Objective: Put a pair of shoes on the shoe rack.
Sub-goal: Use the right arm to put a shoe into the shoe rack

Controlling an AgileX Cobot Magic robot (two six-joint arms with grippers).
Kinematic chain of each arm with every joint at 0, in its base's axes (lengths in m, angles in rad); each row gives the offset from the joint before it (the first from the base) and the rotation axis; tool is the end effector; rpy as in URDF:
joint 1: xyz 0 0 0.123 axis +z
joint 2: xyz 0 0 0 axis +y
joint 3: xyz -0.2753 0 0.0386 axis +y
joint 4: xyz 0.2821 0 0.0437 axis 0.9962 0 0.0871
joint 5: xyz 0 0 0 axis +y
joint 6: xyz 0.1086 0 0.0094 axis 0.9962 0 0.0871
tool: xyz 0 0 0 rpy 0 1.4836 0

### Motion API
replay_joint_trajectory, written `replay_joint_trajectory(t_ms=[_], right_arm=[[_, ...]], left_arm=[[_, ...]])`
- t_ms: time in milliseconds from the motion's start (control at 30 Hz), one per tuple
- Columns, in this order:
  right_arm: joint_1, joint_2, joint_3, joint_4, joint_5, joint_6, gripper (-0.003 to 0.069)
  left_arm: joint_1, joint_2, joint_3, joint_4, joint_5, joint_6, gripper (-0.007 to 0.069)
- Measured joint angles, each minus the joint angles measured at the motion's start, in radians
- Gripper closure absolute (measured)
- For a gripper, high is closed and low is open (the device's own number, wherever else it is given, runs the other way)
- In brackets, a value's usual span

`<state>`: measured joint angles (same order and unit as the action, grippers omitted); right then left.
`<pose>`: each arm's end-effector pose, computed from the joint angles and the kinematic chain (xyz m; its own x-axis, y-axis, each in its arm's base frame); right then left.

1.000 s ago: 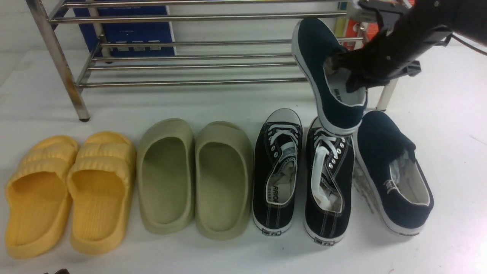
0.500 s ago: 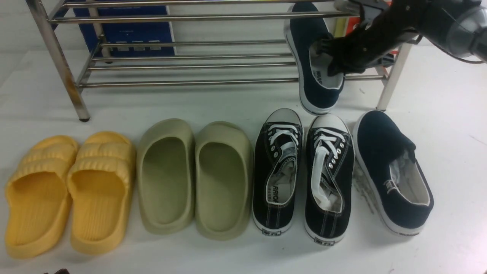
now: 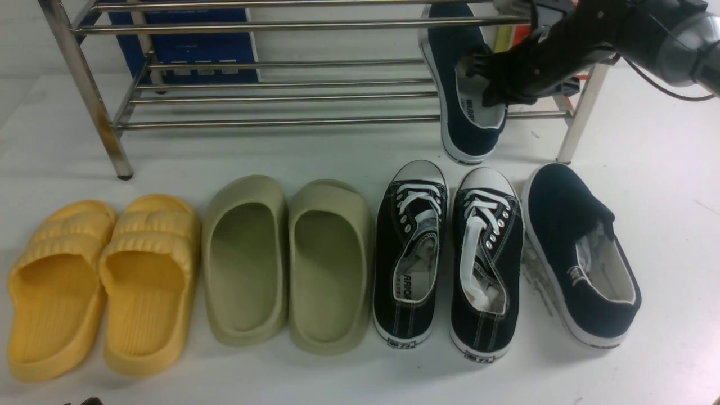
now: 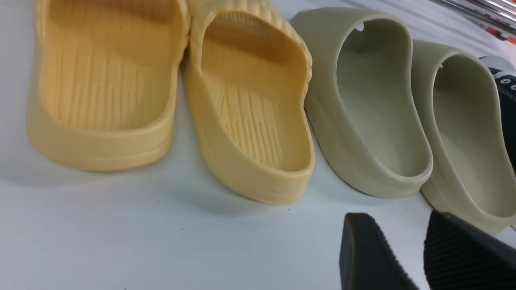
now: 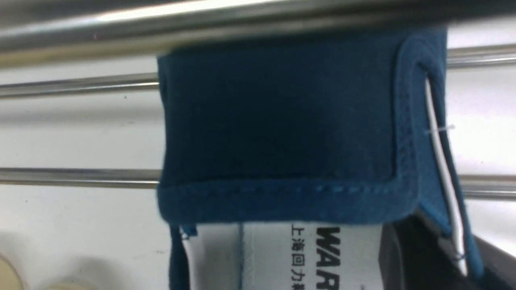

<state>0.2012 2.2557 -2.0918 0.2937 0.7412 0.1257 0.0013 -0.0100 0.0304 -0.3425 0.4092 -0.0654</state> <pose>0.5486 0.1337 0.2324 -0.7706 0.1815 -0.6109 -0.0735 0.9269 0.3681 0.1098 -0.0145 0.1626 -0.3396 -0.3695 -0.8650 -0.0010 0.9198 -0.3925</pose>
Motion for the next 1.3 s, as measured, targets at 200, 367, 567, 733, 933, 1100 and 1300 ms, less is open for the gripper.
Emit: replay_joint_trajectory(t_ms=[200,367,567,733,933,1100,1300], right_arm=[[0.000,0.000,-0.002,0.004,-0.006,0.000,0.0608],[0.000,0.000,-0.016,0.008,-0.017,0.000,0.0590],[0.000,0.000,-0.018,0.010,-0.024,0.039,0.0524],[0.000,-0.006,-0.021,0.019,-0.028,0.082,0.0391],[-0.001,-0.059,-0.026,0.019,0.015,0.069,0.0293],[-0.001,-0.127,-0.027,0.015,0.239,-0.012,0.0308],[0.010,-0.165,-0.028,0.009,0.485,-0.109,0.0498]], left_arm=[[0.000,0.000,0.000,0.000,0.000,0.001,0.0386],[0.000,0.000,0.000,0.000,0.000,0.001,0.0386],[0.000,0.000,0.000,0.000,0.000,0.001,0.0386],[0.000,0.000,0.000,0.000,0.000,0.001,0.0386],[0.000,0.000,0.000,0.000,0.000,0.001,0.0386],[0.000,0.000,0.000,0.000,0.000,0.001,0.0386],[0.000,0.000,0.000,0.000,0.000,0.001,0.0386]])
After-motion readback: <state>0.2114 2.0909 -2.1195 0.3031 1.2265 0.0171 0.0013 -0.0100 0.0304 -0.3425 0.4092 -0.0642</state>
